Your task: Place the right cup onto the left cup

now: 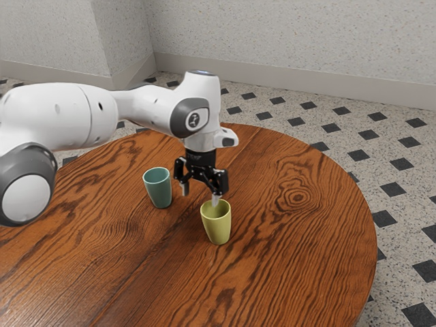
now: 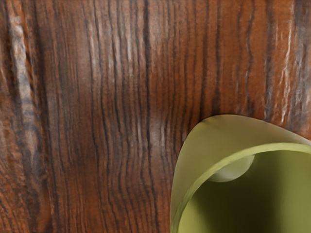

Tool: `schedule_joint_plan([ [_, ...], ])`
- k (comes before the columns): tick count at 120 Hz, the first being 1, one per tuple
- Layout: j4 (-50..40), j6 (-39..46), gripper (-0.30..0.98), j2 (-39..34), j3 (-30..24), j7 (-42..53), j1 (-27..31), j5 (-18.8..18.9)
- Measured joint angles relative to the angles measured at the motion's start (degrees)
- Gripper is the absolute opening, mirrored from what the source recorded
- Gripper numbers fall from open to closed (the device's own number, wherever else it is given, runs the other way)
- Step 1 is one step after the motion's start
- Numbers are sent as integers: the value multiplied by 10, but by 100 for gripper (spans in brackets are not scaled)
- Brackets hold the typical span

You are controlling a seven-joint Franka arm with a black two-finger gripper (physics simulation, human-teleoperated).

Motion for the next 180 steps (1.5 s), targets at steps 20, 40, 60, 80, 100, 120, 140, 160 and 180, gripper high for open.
schedule_joint_plan([
  [20,8,0,69,17,-1,-7,-1,0],
  [40,15,0,69,27,0,-11,-2,0],
  [60,27,0,69,42,-1,-15,-7,0],
  [80,29,0,58,51,0,-17,-10,-1],
  [100,30,0,42,52,1,-20,-12,0],
  [120,30,0,21,51,10,-21,-18,0],
  [140,32,0,3,51,11,-23,-19,-1],
  [160,32,0,-5,46,10,-23,-19,-1],
  [180,26,0,-8,24,9,-25,-20,2],
])
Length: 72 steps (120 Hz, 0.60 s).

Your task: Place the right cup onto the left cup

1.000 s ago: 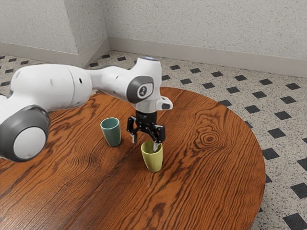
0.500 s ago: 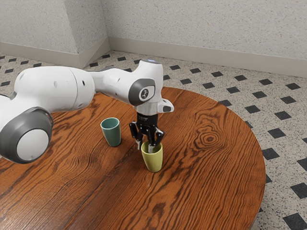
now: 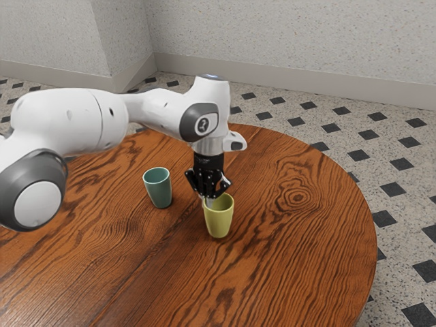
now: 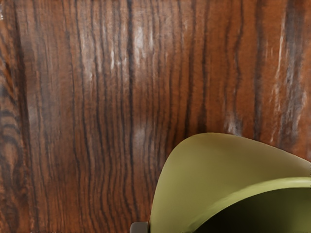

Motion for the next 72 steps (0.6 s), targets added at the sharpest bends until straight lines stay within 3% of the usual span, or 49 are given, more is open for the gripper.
schedule_joint_plan([
  [72,-104,-20,-10,-177,-4,-3,28,6],
])
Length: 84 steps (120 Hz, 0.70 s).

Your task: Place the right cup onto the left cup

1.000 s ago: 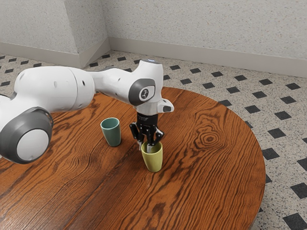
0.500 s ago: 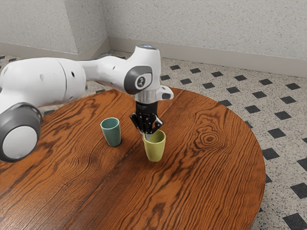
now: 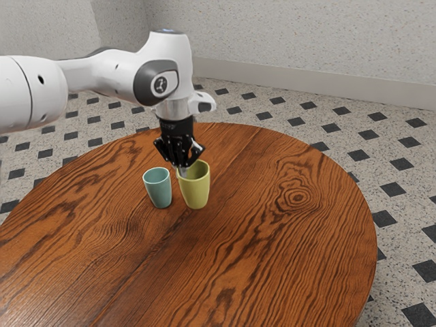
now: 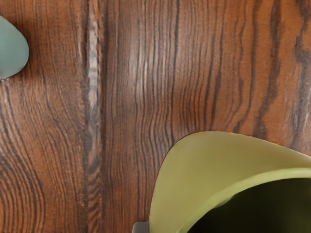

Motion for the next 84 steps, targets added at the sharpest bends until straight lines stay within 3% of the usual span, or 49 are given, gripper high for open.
schedule_joint_plan([
  [84,-62,-3,-10,-76,-21,2,149,19],
])
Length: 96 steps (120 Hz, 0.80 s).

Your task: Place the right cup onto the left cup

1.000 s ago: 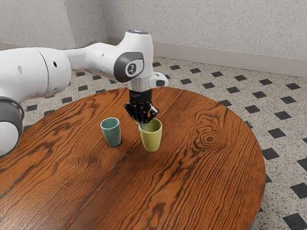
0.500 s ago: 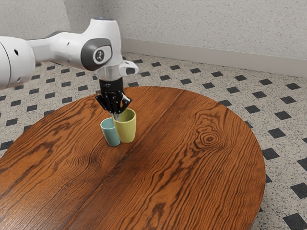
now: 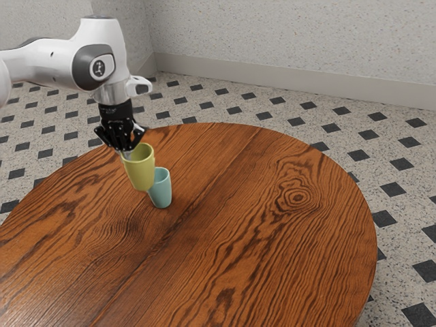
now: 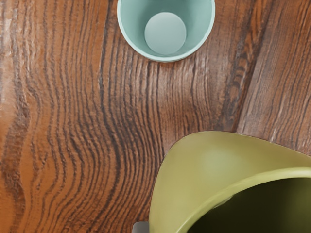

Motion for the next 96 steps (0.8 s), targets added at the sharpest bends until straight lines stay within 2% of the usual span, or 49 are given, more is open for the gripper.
schedule_joint_plan([
  [55,0,1,-10,-1,-16,2,70,10],
  [96,32,7,-10,28,-14,4,76,13],
])
